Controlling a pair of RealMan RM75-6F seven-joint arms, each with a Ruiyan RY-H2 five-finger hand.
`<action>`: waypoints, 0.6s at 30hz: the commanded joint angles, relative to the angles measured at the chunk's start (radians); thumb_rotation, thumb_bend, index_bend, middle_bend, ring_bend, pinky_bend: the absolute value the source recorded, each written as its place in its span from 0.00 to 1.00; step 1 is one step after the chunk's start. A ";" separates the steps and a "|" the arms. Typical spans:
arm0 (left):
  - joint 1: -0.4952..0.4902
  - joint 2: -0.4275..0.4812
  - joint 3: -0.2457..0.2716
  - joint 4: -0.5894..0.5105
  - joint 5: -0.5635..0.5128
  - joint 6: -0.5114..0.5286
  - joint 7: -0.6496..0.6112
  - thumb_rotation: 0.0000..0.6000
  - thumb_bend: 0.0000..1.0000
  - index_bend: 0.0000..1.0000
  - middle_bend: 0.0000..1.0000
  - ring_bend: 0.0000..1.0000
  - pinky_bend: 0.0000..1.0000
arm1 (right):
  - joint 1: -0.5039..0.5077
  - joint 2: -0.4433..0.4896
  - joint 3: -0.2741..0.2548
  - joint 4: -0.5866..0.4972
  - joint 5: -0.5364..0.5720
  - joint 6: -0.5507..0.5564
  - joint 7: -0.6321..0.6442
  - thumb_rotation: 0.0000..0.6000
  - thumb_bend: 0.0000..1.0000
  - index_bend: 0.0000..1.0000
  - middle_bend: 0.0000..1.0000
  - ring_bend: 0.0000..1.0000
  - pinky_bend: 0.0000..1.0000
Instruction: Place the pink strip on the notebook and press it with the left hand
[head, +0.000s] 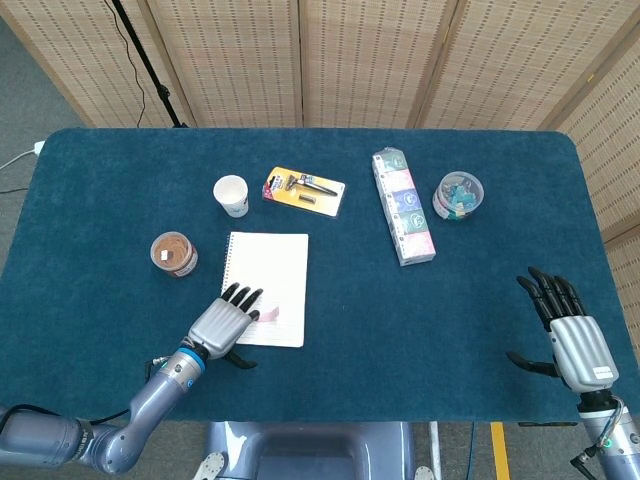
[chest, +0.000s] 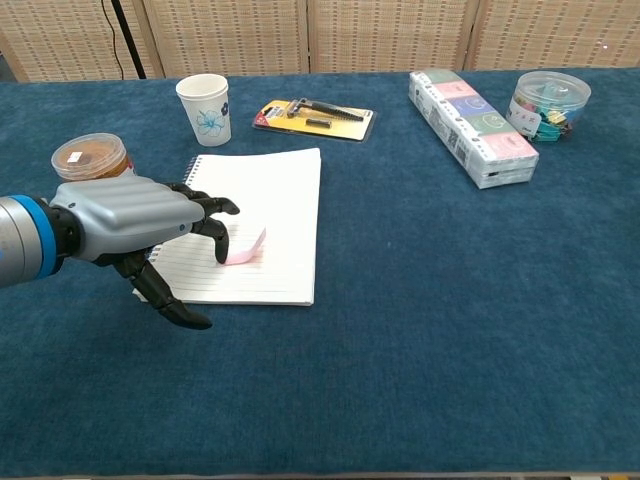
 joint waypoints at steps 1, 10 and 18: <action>-0.002 0.000 -0.002 0.002 -0.006 -0.003 0.000 0.43 0.00 0.31 0.00 0.00 0.00 | 0.001 0.000 0.000 0.000 0.001 -0.002 0.000 1.00 0.00 0.00 0.00 0.00 0.00; -0.004 0.011 -0.013 0.016 -0.017 -0.006 -0.014 0.43 0.00 0.31 0.00 0.00 0.00 | 0.004 -0.002 0.003 0.002 0.003 -0.006 0.002 1.00 0.00 0.00 0.00 0.00 0.00; -0.004 0.016 -0.008 0.007 -0.008 -0.018 -0.022 0.43 0.00 0.31 0.00 0.00 0.00 | 0.004 -0.002 0.003 0.001 0.002 -0.007 0.001 1.00 0.00 0.00 0.00 0.00 0.00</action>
